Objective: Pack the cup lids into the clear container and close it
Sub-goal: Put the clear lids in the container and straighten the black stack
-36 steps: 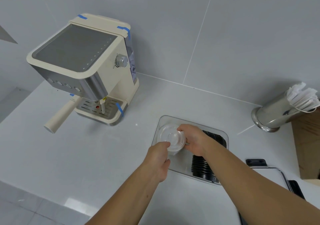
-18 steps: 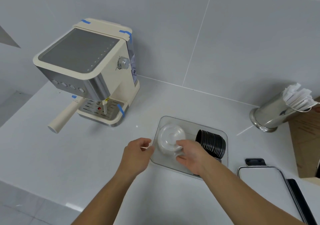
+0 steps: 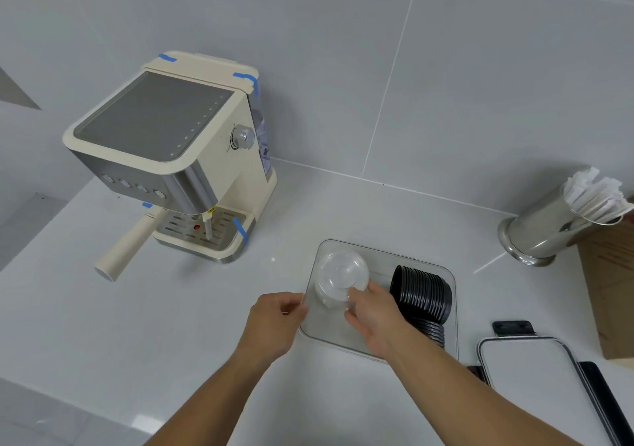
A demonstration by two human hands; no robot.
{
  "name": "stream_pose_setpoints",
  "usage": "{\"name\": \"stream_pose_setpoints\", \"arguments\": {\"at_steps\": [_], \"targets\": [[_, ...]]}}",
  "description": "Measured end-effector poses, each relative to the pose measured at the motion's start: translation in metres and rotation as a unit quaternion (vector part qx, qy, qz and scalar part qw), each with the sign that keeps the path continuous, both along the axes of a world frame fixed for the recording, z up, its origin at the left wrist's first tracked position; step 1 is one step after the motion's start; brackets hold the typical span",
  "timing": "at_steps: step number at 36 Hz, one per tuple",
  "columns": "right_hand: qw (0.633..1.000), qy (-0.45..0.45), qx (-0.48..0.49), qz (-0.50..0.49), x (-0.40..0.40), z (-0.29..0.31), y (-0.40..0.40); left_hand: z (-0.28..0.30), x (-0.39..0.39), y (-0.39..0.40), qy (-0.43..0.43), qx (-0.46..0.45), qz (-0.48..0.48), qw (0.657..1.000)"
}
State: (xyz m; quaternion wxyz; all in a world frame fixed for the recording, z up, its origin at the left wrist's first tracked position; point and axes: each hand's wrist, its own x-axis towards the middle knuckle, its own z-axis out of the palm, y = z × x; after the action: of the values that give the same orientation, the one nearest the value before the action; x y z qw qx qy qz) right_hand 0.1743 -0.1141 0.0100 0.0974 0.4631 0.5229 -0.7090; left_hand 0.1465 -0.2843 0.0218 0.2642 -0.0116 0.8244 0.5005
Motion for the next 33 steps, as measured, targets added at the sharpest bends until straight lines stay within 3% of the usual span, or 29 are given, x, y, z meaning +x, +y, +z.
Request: {"name": "stream_pose_setpoints", "arguments": {"at_steps": [23, 30, 33], "targets": [[0.998, 0.007, 0.035, 0.046, 0.008, 0.0, 0.006, -0.002, 0.005, 0.002, 0.002, 0.035, 0.046, 0.998], [0.989, 0.025, 0.091, 0.11, 0.03, 0.01, 0.015, -0.006, 0.009, 0.001, 0.016, -0.032, 0.033, 0.999], [0.966, 0.073, 0.158, 0.192, 0.05, 0.029, 0.017, 0.002, 0.019, 0.002, 0.092, -0.067, 0.011, 0.993]]}}
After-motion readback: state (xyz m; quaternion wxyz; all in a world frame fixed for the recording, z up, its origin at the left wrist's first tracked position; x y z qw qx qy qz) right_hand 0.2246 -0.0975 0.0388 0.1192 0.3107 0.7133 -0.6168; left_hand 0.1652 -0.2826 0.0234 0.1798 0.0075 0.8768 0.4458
